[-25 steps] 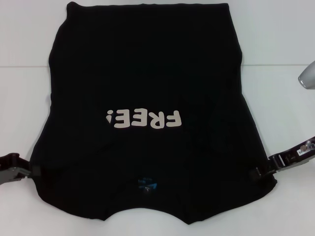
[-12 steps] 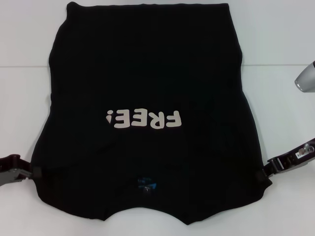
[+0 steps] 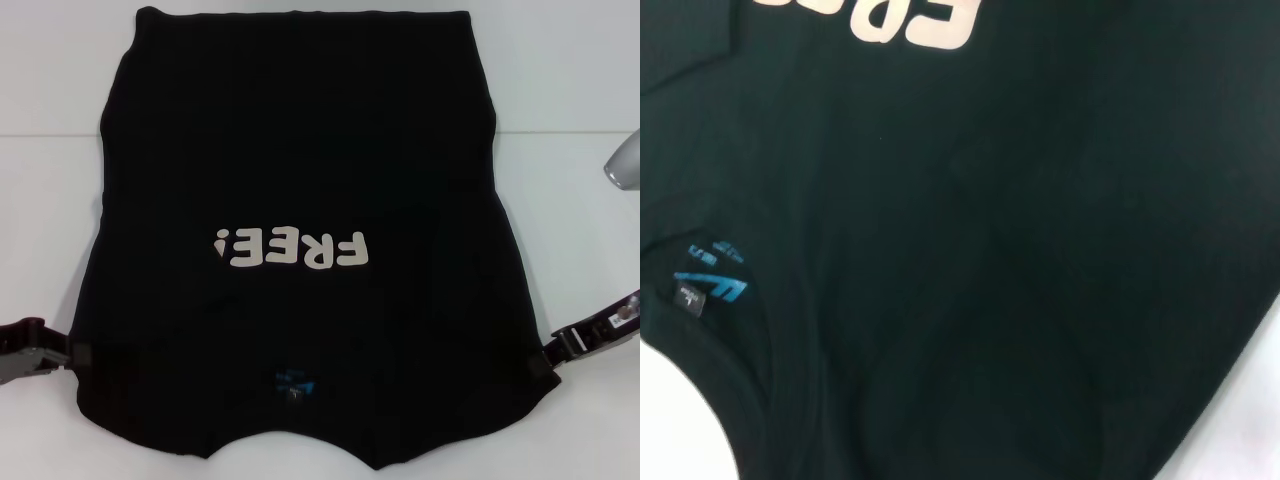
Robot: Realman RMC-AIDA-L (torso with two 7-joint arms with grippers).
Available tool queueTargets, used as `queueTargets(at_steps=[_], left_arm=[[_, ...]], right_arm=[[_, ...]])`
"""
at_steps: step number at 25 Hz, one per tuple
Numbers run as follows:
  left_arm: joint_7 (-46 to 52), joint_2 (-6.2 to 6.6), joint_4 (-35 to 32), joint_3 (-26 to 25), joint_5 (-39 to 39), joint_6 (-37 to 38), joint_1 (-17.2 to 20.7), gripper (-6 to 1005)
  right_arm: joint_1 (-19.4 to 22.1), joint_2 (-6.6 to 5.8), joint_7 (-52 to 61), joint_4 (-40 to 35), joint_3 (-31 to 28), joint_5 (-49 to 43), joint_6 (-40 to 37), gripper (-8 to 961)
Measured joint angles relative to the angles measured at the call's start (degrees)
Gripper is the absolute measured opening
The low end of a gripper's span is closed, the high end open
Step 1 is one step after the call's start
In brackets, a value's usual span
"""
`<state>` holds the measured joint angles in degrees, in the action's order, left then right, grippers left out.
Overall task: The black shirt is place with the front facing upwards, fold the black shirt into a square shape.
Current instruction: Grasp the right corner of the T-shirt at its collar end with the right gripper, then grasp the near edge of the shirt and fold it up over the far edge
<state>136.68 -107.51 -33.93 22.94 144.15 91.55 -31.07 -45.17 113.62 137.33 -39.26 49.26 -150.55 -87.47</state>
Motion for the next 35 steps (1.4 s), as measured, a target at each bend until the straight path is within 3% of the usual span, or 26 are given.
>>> queueTargets(at_steps=[8,10,16,21,26,34,35], left_arm=[[-1.57,0.63,0.1,0.49,1.0,12.42,-0.11,27],[-1.76,0.64,0.19,1.28,1.96,16.4,-0.11,26],[-2.33,-0.55,0.19,9.61,2.93,24.17,0.49,26],[-3.44,-1.17,0.53,11.22,2.86,24.34,0.96,27],[-3.66,-0.34,0.94,4.89,2.43,21.1,-1.22,27],[-2.15,1.75,2.31,-18.72,-0.78,10.93,-4.01,27],[-2.14,1.83,2.66,-19.89,-1.92,9.62,-3.93,27]], right_arm=[[0.84,-3.4,-7.66,-0.21,-0.19,-0.52,-10.31,53],[1.25,-3.66,-9.88,-0.21,-0.18,-1.65,-13.15,53],[2.39,-2.77,-17.79,0.92,0.27,-6.74,-22.06,52],[3.05,-1.66,-18.56,1.1,-0.59,-7.74,-22.38,52],[2.75,-2.3,-18.58,1.24,-7.78,-5.54,-21.22,52],[3.88,-5.77,-14.2,1.49,-27.59,4.02,-15.74,51],[4.38,-5.96,-13.74,1.75,-29.24,6.18,-14.18,51]])
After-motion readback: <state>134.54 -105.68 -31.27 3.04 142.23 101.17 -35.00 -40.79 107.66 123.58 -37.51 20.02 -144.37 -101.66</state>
